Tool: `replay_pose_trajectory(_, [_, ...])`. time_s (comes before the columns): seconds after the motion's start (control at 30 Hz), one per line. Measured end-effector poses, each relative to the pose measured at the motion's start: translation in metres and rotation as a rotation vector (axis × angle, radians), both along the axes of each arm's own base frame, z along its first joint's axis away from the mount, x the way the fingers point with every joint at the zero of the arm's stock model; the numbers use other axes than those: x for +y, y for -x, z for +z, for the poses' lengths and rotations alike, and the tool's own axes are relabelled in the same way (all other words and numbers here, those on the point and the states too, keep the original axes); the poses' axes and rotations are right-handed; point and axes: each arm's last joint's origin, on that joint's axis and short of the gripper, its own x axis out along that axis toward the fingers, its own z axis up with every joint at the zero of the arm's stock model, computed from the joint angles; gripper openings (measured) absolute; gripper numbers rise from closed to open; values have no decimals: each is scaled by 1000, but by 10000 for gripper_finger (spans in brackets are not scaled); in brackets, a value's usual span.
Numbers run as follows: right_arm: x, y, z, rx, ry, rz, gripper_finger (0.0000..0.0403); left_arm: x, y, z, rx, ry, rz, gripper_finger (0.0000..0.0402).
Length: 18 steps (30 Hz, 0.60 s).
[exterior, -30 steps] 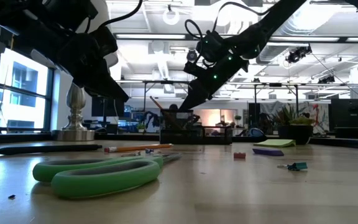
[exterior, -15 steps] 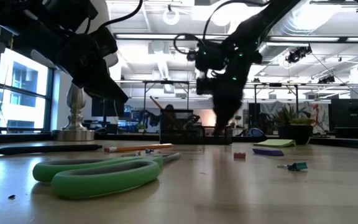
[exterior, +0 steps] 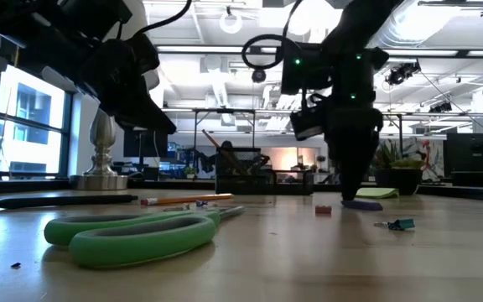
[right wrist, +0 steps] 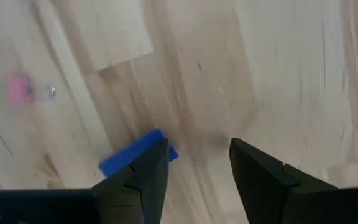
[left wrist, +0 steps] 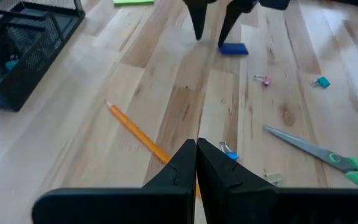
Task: Pick and place office supplies into organizer
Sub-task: Put the top blue binder clip into the black desk organizer
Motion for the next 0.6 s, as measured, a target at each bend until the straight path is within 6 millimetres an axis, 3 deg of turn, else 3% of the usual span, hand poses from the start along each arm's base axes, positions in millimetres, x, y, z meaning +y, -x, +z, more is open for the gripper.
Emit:
replay_pose_trajectory(0.23, [10,3,7,10,69,-109,164,0,0,1,-12,18,-1,1])
replay_pose_trajectory(0.47, [14,13,31,-30,193,-151,168,-3,-9,15,-156,125,-76,1])
replay_pose_trajectory(0.6, [20,22,48,-69,359,-176,163,-11,-16,24,-50,118,-124,1])
